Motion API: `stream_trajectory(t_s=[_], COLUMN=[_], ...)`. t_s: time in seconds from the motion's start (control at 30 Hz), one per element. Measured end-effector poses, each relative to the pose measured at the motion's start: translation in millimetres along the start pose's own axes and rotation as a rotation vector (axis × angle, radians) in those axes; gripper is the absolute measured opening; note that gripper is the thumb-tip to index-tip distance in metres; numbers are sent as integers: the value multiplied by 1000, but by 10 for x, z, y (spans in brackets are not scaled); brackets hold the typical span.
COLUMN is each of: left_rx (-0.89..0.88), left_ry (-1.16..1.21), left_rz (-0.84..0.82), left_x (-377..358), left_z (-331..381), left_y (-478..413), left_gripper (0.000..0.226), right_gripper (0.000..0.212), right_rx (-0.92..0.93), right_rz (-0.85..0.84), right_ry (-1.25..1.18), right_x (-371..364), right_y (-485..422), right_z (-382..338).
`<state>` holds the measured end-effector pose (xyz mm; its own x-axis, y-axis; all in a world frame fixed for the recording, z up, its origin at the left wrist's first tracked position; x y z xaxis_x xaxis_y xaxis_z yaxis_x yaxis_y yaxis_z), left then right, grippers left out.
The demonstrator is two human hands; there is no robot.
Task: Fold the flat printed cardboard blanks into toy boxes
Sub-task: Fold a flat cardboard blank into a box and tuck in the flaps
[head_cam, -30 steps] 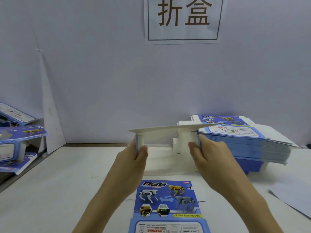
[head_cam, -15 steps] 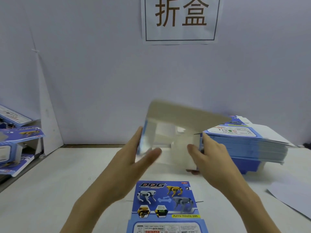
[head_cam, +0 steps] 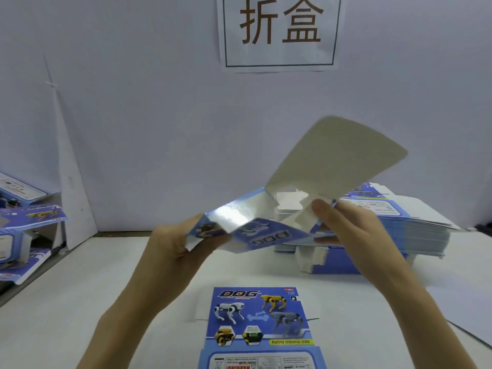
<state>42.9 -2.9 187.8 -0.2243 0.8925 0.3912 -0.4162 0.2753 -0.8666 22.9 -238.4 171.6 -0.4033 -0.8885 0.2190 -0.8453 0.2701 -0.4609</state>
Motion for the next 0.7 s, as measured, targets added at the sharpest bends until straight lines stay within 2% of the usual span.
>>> stream_trajectory(t_s=[0.1, 0.2, 0.27, 0.33, 0.43, 0.53, 0.6, 0.63, 0.7], left_rx=[88, 226, 248, 215, 230, 234, 146, 105, 58], left_ry=[96, 160, 178, 74, -44, -12, -36, -74, -114], left_rz=[-19, 28, -104, -193, -117, -93, -124, -147, -97], left_x=[-98, -165, -357, -517, -476, -361, -304, -308, -324], left_z=[-48, -141, -82, -11, -15, -96, -82, -56, -44], left_y=[24, 93, 149, 189, 156, 110, 125, 110, 59], left_gripper=[34, 95, 122, 136, 140, 139, 139, 139, 135], right_gripper=[33, 26, 27, 25, 21, 14, 11, 19, 20], right_rx=[53, 12, 14, 6, 24, 81, 110, 113, 122], right_rz=[87, 172, 201, 174, 86, 8, 59, 120, 199], right_ry=[-120, -218, -181, -169, -141, -43, -60, -118, -251], right_x=[118, 95, 18, -82, -156, -193, -122, -41, 93], right_y=[3, 17, 36, 55, 58, 62, 63, 54, 64], right_z=[-73, -25, -7, -8, -7, -65, -106, -109, -130])
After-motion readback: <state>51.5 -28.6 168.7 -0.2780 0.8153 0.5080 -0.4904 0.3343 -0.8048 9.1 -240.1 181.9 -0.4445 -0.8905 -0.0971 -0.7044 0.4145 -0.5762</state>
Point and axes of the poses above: each hand's wrist, its own y-axis away from the middle knuckle, its own x-axis out of the back of the hand, z = x × y, the point moved 9 cm from there along -y, towards the middle knuckle, and after that the axes turned 4 degrees about z, right-handed, at the moved point
